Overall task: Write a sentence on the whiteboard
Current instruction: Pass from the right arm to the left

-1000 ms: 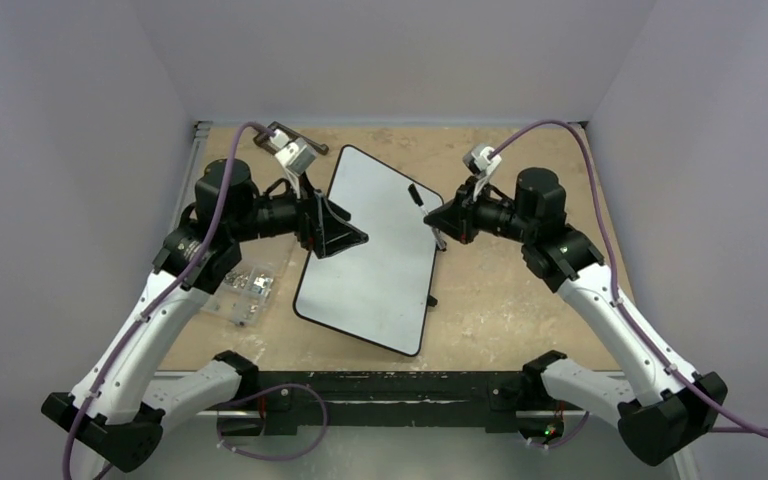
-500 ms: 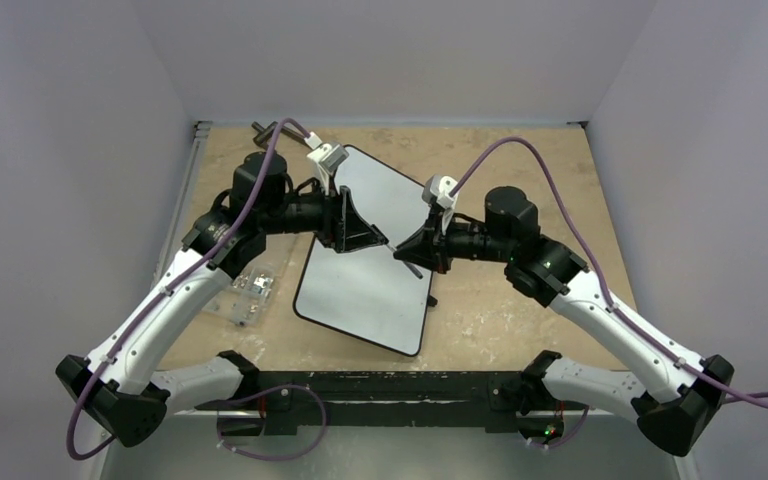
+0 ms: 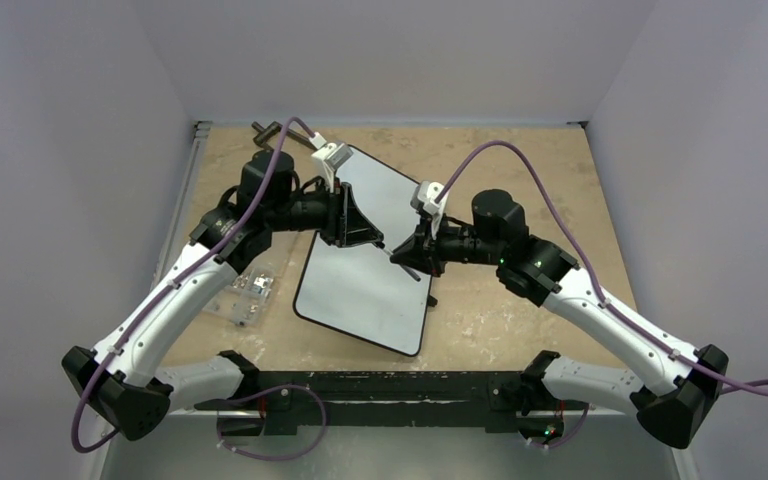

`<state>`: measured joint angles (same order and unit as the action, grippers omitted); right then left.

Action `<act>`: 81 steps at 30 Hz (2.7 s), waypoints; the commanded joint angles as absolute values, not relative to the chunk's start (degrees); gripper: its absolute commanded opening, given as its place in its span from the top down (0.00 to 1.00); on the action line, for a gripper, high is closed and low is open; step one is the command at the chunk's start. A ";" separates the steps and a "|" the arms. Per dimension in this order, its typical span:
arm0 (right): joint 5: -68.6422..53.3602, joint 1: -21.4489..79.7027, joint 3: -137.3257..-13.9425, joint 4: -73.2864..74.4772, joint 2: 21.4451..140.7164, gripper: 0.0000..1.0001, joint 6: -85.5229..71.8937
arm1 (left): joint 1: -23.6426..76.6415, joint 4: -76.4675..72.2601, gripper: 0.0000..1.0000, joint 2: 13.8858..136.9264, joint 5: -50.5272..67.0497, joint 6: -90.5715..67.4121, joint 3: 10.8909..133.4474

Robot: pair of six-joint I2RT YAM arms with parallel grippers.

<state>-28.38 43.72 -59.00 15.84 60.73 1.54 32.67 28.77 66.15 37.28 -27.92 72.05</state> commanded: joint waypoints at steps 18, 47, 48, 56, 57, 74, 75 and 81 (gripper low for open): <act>-25.69 44.74 -60.91 13.62 60.76 1.00 4.14 | 32.82 26.63 0.67 66.62 40.99 -29.53 71.27; -14.47 44.91 -54.48 -1.32 57.04 0.01 -10.05 | 32.79 20.89 1.00 61.02 40.74 -30.98 69.23; -13.23 44.91 -53.44 -3.64 56.02 0.01 -12.92 | 32.84 20.50 1.00 60.26 39.85 -31.16 69.40; -4.84 44.82 -46.08 -16.56 47.67 0.01 -27.01 | 32.79 15.09 1.00 53.89 32.72 -32.18 68.58; -5.15 44.82 -46.52 -15.98 47.74 0.01 -27.08 | 32.86 13.53 1.00 53.60 33.30 -32.22 68.29; -19.33 44.68 -54.18 -27.68 51.27 0.14 -40.91 | 32.82 -6.09 1.00 52.28 33.32 -44.49 68.27; -19.74 44.66 -54.37 -28.38 51.51 0.16 -41.41 | 32.83 -7.78 1.00 52.44 33.76 -45.75 67.84; -22.40 44.65 -55.14 -31.77 52.18 0.30 -42.70 | 32.83 -13.21 1.00 53.21 34.84 -50.96 66.51</act>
